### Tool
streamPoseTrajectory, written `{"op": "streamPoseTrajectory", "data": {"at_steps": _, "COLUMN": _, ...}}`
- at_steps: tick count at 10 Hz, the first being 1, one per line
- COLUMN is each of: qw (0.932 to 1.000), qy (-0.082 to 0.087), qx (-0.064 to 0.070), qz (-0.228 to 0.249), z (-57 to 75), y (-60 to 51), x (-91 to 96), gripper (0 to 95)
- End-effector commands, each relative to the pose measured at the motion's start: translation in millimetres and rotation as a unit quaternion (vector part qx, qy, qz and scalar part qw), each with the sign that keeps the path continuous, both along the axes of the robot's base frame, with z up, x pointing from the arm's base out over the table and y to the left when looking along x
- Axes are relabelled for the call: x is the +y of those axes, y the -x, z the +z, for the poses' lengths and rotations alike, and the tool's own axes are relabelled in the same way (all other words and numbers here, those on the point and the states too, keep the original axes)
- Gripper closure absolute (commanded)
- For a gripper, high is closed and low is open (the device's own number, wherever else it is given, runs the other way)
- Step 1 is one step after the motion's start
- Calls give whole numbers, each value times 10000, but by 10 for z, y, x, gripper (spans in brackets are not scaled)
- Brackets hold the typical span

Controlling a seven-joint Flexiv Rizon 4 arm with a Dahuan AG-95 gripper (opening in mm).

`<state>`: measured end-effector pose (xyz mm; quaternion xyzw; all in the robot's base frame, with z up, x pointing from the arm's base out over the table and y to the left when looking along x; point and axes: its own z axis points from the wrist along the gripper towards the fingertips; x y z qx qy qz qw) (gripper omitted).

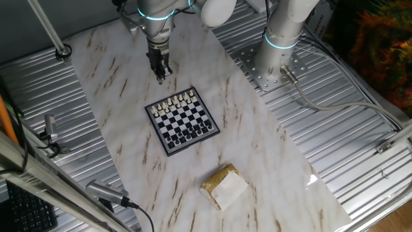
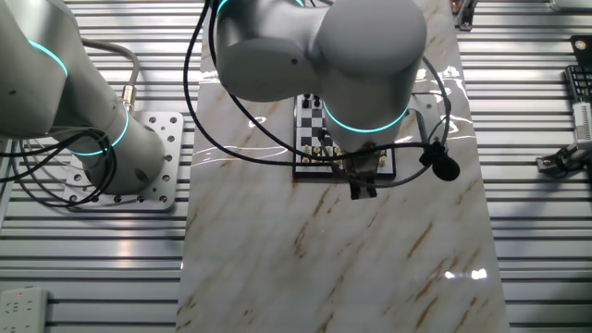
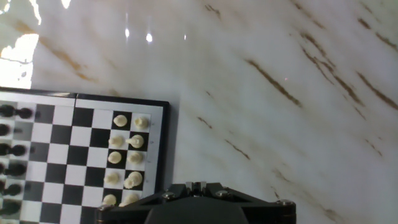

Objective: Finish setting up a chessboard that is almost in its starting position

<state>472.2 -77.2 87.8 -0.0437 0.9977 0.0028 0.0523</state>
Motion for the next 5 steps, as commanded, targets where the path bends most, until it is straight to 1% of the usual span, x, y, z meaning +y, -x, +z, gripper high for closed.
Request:
{"op": "streamPoseTrajectory", "data": {"at_steps": 1, "qw": 10000, "qy": -35, "qx": -9, "qz": -3, "z": 8, "y": -31, "x": 24, "gripper": 950}}
{"op": "streamPoseTrajectory", "data": {"at_steps": 5, "qw": 10000, "qy": -38, "qx": 0, "qz": -75, "z": 122, "y": -104, "x": 150, "gripper": 950}}
